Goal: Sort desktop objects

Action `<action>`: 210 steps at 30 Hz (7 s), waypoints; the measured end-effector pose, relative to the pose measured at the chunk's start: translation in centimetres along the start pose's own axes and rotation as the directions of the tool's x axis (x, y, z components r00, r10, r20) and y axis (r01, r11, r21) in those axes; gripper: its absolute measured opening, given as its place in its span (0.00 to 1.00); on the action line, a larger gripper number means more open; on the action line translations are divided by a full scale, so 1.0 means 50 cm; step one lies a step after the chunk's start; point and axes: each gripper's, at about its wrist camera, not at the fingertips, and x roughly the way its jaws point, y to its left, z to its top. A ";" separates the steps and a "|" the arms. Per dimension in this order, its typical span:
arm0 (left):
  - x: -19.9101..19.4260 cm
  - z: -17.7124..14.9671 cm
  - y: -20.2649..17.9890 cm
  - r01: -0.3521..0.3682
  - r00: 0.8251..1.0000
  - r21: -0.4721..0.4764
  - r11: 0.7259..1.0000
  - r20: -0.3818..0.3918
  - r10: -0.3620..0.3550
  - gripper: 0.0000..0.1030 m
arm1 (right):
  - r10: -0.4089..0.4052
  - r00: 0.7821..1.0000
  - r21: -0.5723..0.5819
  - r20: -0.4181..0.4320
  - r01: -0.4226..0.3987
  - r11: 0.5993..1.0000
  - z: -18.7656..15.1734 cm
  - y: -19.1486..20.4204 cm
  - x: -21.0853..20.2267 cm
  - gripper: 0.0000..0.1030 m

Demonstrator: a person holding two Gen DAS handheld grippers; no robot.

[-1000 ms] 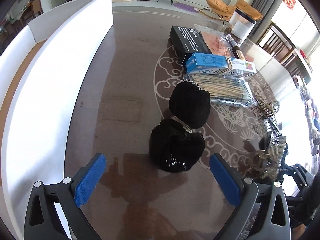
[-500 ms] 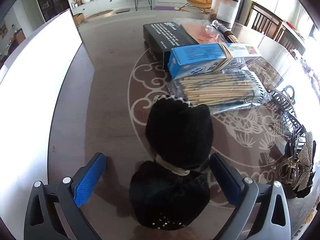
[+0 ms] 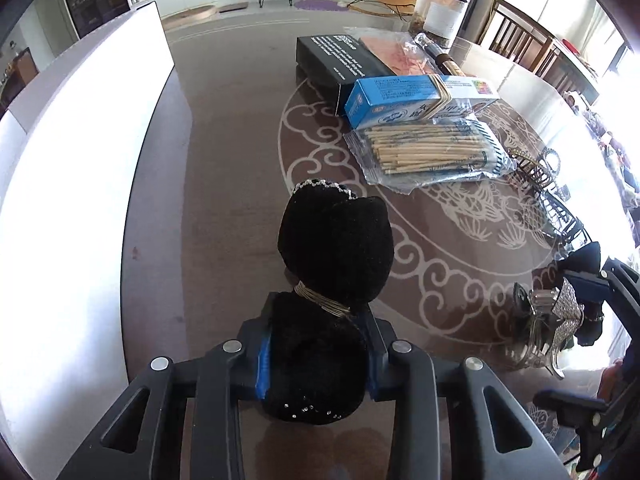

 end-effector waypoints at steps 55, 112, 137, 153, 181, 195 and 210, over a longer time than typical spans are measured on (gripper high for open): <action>-0.185 -0.027 -0.025 0.081 0.964 -0.061 0.995 0.259 -0.063 0.32 | 0.073 0.994 -0.082 -0.083 -0.080 0.993 0.028 -0.046 -0.060 0.54; -0.201 -0.229 0.448 -0.556 0.815 -0.332 0.762 -0.038 0.578 0.70 | 0.008 0.999 -0.536 0.048 0.020 0.844 0.277 0.547 0.297 0.89; -0.093 -0.044 -0.227 -0.127 0.980 0.134 0.983 0.172 0.103 1.00 | -0.615 0.784 0.496 -0.092 0.571 0.654 -0.147 -0.336 -0.195 1.00; -0.054 -0.065 -0.230 0.100 0.988 0.096 0.990 0.108 -0.110 1.00 | -0.408 0.913 0.280 -0.013 0.395 0.875 -0.102 -0.127 -0.038 1.00; -0.009 -0.055 -0.167 -0.035 0.991 -0.025 0.999 0.130 0.038 0.37 | -0.230 0.961 -0.065 -0.153 0.222 0.973 -0.017 -0.218 -0.016 0.26; 0.008 -0.088 -0.114 -0.121 0.978 -0.183 0.976 0.144 0.148 1.00 | -0.276 0.960 -0.012 0.037 0.277 0.961 0.009 -0.082 0.061 0.66; 0.019 -0.053 -0.119 -0.099 0.956 -0.119 0.988 0.263 0.128 1.00 | -0.280 0.960 0.010 0.015 0.280 0.960 0.008 -0.101 0.080 1.00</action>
